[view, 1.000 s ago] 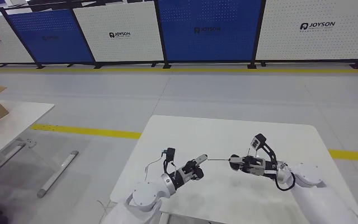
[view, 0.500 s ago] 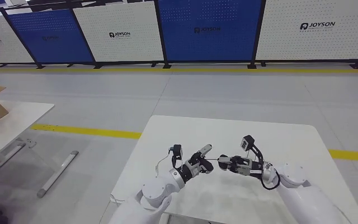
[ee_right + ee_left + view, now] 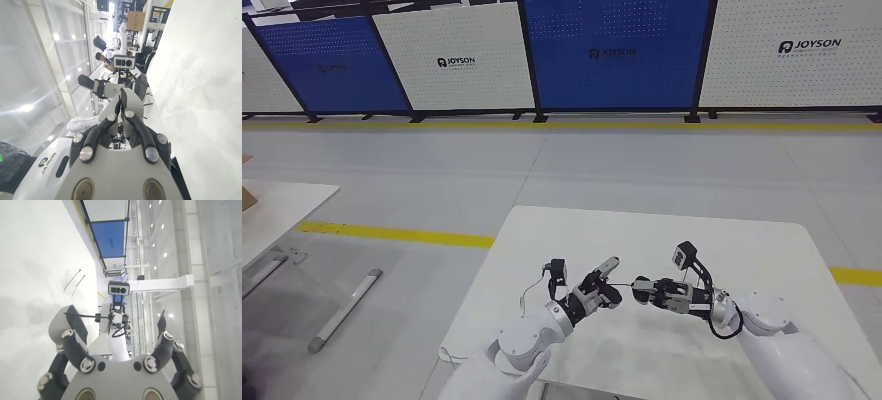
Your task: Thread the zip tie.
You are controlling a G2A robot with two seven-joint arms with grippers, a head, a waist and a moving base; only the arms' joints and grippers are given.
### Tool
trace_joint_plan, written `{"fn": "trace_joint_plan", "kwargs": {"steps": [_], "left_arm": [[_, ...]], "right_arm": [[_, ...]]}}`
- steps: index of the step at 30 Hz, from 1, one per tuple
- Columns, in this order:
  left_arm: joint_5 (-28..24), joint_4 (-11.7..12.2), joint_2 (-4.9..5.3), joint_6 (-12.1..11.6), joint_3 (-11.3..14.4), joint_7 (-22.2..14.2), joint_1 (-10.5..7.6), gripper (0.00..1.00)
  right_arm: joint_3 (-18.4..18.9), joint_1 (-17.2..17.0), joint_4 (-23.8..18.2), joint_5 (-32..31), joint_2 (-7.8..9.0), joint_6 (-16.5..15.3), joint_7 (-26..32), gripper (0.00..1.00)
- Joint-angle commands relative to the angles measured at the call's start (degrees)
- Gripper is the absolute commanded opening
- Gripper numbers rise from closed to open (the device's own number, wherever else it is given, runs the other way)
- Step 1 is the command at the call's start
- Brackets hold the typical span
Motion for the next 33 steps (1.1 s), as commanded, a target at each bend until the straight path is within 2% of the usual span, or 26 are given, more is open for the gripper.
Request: {"fn": "trace_joint_plan", "kwargs": {"steps": [1, 9, 14, 15, 16, 19, 33], "left_arm": [[0.3, 0.4, -0.15, -0.6, 0.4, 1.3, -0.24, 1.0], [0.4, 0.4, -0.17, -0.7, 0.6, 1.3, -0.15, 1.0], [3.6, 0.2, 0.2, -1.4, 0.2, -0.4, 0.69, 1.0], [3.9, 0.1, 0.24, -1.6, 0.1, -0.4, 0.85, 0.95], [4.4, 0.1, 0.29, -1.9, 0.0, -0.4, 1.01, 0.61], [4.4, 0.0, 0.33, -2.4, 0.0, -0.8, 1.39, 0.44], [3.4, 0.4, 0.58, -2.0, -0.6, -4.1, 1.5, 0.27]], "right_arm": [[0.0, 0.0, 0.0, 0.0, 0.0, 0.0, 0.0, 0.0], [0.0, 0.0, 0.0, 0.0, 0.0, 0.0, 0.0, 0.0], [0.0, 0.0, 0.0, 0.0, 0.0, 0.0, 0.0, 0.0], [0.0, 0.0, 0.0, 0.0, 0.0, 0.0, 0.0, 0.0], [0.0, 0.0, 0.0, 0.0, 0.0, 0.0, 0.0, 0.0], [0.0, 0.0, 0.0, 0.0, 0.0, 0.0, 0.0, 0.0], [0.0, 0.0, 0.0, 0.0, 0.0, 0.0, 0.0, 0.0]]}}
